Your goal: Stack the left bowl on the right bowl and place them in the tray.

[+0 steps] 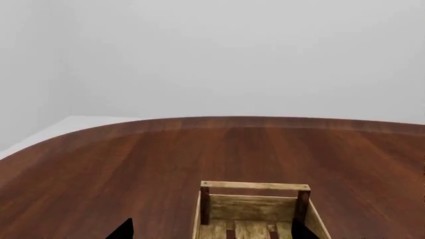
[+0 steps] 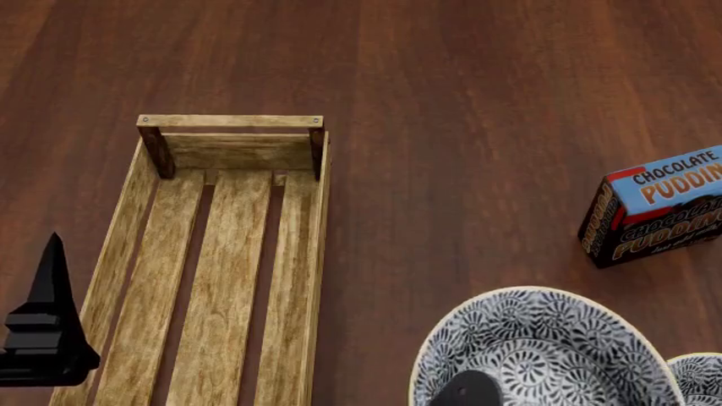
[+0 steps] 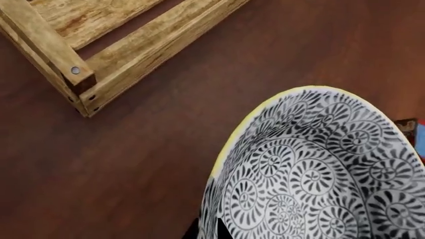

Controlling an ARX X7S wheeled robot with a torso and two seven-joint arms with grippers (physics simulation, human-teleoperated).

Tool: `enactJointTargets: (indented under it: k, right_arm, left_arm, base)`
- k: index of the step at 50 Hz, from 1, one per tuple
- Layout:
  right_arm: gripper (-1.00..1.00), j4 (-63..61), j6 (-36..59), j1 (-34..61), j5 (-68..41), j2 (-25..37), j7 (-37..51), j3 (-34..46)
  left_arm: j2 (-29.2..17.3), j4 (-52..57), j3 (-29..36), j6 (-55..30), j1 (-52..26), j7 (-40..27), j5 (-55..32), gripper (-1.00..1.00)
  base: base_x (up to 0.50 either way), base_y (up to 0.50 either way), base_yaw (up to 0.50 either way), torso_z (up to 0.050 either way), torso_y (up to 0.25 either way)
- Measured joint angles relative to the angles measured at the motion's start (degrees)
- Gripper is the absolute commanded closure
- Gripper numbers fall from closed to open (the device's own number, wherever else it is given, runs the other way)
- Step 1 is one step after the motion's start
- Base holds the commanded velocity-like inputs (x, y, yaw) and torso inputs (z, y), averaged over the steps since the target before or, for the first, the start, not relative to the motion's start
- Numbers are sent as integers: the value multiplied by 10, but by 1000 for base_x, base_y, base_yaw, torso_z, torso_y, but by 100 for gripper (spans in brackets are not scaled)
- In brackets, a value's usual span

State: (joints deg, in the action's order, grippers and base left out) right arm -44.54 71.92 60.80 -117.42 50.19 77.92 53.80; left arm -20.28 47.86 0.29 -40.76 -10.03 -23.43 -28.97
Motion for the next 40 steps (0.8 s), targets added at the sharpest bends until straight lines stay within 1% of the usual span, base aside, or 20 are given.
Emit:
enactJointTargets:
  k: [14,29,40]
  right_arm:
    - [100,-1,-4,42,-50,55,48,21]
    - [100,-5,-10,42,-42,118,47,16]
    - [100,-9,-22,21,-6,162,18,3]
  left_arm:
    - [-3,-1,1,5,3,-2,-2,-100]
    - [-5,2,3,3,2,-7,-7,-100]
    - [-8,4,5,0,-2,-11,-10,-100]
  base:
    - [0,0,0,0,0]
    - [0,0,0,0,0]
    - [0,0,0,0,0]
